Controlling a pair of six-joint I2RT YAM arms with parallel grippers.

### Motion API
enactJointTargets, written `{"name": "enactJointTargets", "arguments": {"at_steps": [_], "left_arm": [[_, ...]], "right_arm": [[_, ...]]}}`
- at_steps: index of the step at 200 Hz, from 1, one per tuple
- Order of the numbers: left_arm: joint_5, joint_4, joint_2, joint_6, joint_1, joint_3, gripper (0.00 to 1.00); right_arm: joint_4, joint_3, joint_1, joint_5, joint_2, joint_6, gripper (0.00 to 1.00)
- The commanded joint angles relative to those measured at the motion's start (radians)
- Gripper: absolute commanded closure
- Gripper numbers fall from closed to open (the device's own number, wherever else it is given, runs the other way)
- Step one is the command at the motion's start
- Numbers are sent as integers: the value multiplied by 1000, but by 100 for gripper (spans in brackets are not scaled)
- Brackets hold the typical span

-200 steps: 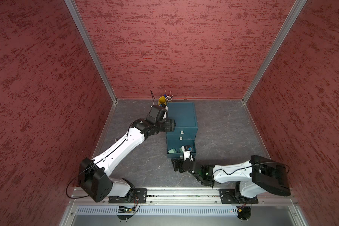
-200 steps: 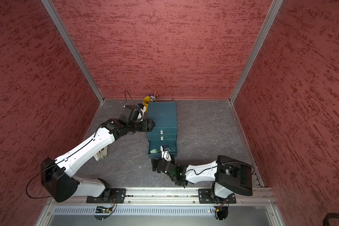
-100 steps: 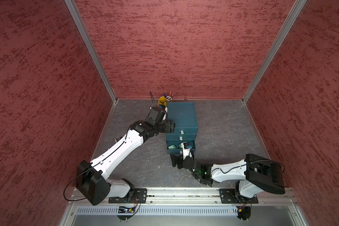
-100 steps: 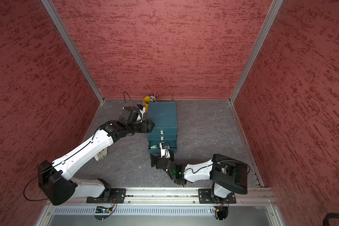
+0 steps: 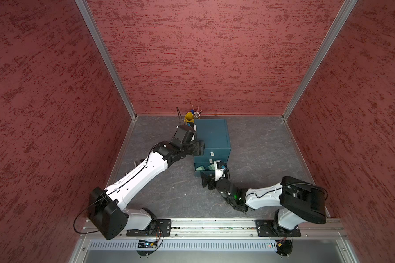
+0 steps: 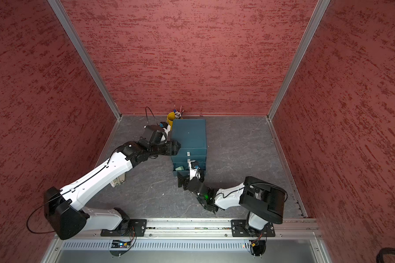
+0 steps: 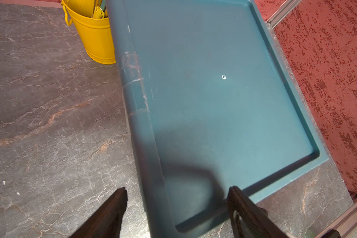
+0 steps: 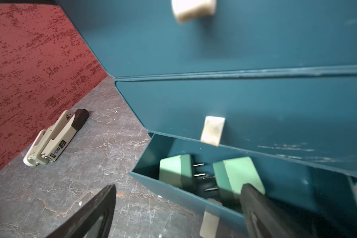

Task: Place the plugs into the drawer by color
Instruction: Close the drawer in the storage box.

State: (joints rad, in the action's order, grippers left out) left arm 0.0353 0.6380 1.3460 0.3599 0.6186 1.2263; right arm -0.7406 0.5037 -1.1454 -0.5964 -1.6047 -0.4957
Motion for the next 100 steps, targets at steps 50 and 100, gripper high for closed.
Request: {"name": "enactJointTargets", "arguments": {"at_steps": [50,100], "left_arm": [[-10,51,-11,-26,-10,-8,19],[-24,40,-7,-13,-20,8,19]], "right_arm": [[-105,-113,-68,-23,78,0,5],[27,-212,-131,-63,281,-99,17]]}}
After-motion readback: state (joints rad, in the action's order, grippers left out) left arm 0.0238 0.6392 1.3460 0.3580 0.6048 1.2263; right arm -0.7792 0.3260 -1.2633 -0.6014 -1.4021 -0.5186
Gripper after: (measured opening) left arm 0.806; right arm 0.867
